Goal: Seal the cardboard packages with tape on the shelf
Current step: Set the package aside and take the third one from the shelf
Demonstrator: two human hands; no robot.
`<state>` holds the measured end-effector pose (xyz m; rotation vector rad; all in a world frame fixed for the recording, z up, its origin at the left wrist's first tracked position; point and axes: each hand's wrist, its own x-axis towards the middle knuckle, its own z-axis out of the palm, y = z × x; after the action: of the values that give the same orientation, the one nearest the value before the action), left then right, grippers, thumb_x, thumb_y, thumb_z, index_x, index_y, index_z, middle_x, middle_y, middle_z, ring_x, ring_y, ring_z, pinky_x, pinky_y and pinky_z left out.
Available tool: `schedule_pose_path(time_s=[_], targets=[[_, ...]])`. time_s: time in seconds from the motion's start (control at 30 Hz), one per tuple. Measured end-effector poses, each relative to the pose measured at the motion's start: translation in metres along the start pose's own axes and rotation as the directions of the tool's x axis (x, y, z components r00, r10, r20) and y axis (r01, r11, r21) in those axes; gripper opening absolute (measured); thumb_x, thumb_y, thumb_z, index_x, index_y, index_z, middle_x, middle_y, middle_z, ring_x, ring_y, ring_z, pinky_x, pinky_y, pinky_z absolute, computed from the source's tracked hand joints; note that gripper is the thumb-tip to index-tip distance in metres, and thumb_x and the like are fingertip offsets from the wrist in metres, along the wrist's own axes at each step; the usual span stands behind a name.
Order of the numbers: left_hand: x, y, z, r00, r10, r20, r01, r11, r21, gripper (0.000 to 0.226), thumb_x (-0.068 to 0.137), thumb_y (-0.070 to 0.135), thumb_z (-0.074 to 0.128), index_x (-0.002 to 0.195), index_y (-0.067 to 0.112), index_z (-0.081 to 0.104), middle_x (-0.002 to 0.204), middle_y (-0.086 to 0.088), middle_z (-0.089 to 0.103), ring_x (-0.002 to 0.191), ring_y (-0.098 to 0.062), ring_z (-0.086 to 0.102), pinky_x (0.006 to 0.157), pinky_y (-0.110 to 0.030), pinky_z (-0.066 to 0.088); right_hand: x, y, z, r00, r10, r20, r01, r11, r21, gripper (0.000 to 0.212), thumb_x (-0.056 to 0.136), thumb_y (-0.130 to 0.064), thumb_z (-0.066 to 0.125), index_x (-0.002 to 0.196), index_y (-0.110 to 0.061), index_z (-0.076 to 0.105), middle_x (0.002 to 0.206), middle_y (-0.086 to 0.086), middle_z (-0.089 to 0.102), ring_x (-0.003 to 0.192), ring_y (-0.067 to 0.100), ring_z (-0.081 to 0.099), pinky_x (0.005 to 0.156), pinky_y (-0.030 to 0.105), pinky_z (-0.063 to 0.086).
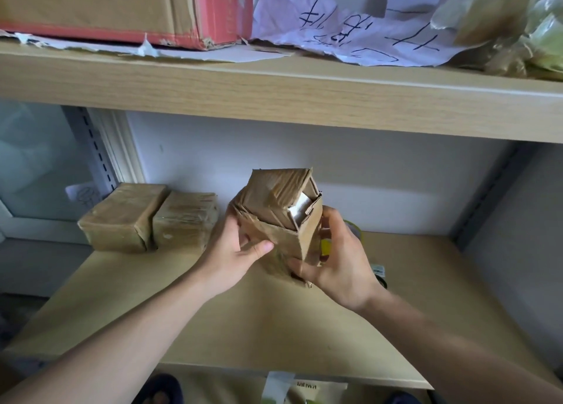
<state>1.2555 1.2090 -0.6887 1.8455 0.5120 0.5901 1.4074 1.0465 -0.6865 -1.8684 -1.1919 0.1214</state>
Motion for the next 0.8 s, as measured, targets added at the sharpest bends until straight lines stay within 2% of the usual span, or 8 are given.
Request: schedule_pose_path(time_s=[0.07, 0.13, 0.23, 0.33, 0.43, 0.6, 0.7, 0.8], targets=[[0.002, 0.003, 0.004, 0.999, 0.001, -0.044, -0.006, 0.994, -0.109, 0.067, 0.091, -0.005, 0.068, 0.143, 0.021, 0.037, 0.123, 0.009, 0.065, 0.111, 0.008, 0.064, 0.092, -0.014, 0.052, 0.000, 0.000, 0.002, 1.000, -0.006, -0.017, 0.006, 1.000, -0.009, 0.093, 0.062, -0.060, 0.091, 0.135, -0.039, 0.037, 0.119, -0.016, 0.061, 0.110, 0.003, 0.055, 0.091, 0.028, 0.051], [0.005, 0.002, 0.004, 1.000, -0.018, -0.018, 0.014, 0.978, -0.208, 0.066, 0.080, 0.008, 0.072, 0.141, 0.009, 0.044, 0.121, -0.008, 0.069, 0.120, -0.013, 0.065, 0.096, -0.030, 0.056, 0.000, -0.001, 0.008, 0.999, 0.007, -0.045, -0.007, 1.000, 0.006, 0.099, 0.059, -0.071, 0.087, 0.137, -0.038, 0.035, 0.111, -0.010, 0.063, 0.101, 0.007, 0.058, 0.085, 0.028, 0.051], [0.008, -0.003, 0.000, 0.988, -0.027, 0.155, 0.069, 0.960, -0.273, 0.072, 0.066, 0.028, 0.074, 0.127, -0.005, 0.054, 0.127, -0.030, 0.062, 0.129, -0.041, 0.055, 0.113, -0.055, 0.042, 0.002, 0.001, 0.015, 0.999, 0.018, -0.049, -0.017, 1.000, 0.016, 0.092, 0.066, -0.075, 0.079, 0.138, -0.038, 0.036, 0.110, -0.005, 0.061, 0.098, 0.010, 0.057, 0.083, 0.031, 0.050], [0.008, 0.000, 0.004, 0.980, 0.012, 0.197, 0.014, 0.991, -0.134, 0.077, 0.068, 0.022, 0.083, 0.137, 0.013, 0.051, 0.131, -0.010, 0.067, 0.127, -0.020, 0.062, 0.105, -0.033, 0.051, 0.002, 0.004, 0.014, 0.999, 0.008, -0.032, -0.008, 1.000, 0.025, 0.087, 0.068, -0.081, 0.072, 0.136, -0.038, 0.041, 0.116, -0.008, 0.061, 0.100, 0.006, 0.056, 0.083, 0.026, 0.050], [0.013, 0.006, 0.012, 0.994, 0.078, 0.075, -0.070, 0.993, -0.098, 0.093, 0.066, 0.012, 0.086, 0.146, 0.019, 0.037, 0.130, -0.002, 0.065, 0.119, -0.005, 0.063, 0.088, -0.014, 0.051, 0.000, 0.004, 0.010, 1.000, 0.000, -0.022, 0.001, 0.999, 0.044, 0.077, 0.075, -0.078, 0.070, 0.135, -0.038, 0.043, 0.112, -0.009, 0.063, 0.099, 0.006, 0.057, 0.084, 0.026, 0.050], [0.018, 0.008, -0.005, 0.994, 0.104, 0.025, -0.104, 0.995, -0.007, 0.082, 0.067, 0.035, 0.090, 0.138, 0.034, 0.048, 0.130, 0.009, 0.068, 0.126, -0.014, 0.060, 0.108, -0.043, 0.048, -0.003, 0.007, -0.003, 0.999, 0.004, 0.046, -0.011, 0.985, 0.170, 0.054, 0.090, -0.022, 0.077, 0.129, -0.038, 0.045, 0.102, -0.016, 0.061, 0.098, 0.012, 0.065, 0.085, 0.044, 0.058], [0.017, 0.010, -0.003, 0.987, 0.103, 0.121, -0.103, 0.995, 0.001, 0.077, 0.078, 0.035, 0.083, 0.144, 0.033, 0.043, 0.137, 0.013, 0.063, 0.133, -0.007, 0.055, 0.117, -0.043, 0.041, -0.004, 0.009, -0.001, 0.997, 0.026, 0.074, -0.042, 0.975, 0.218, 0.039, 0.094, -0.021, 0.072, 0.121, -0.037, 0.049, 0.101, -0.016, 0.060, 0.096, 0.015, 0.066, 0.075, 0.046, 0.063], [0.017, 0.012, 0.008, 0.986, 0.106, 0.132, -0.107, 0.994, 0.001, 0.093, 0.078, 0.049, 0.077, 0.156, 0.034, 0.028, 0.145, 0.014, 0.056, 0.138, -0.005, 0.049, 0.119, -0.044, 0.037, -0.004, 0.010, 0.000, 0.984, 0.101, 0.145, -0.143, 0.937, 0.318, 0.030, 0.099, -0.024, 0.067, 0.119, -0.033, 0.048, 0.107, -0.002, 0.061, 0.099, 0.019, 0.066, 0.069, 0.043, 0.065]])
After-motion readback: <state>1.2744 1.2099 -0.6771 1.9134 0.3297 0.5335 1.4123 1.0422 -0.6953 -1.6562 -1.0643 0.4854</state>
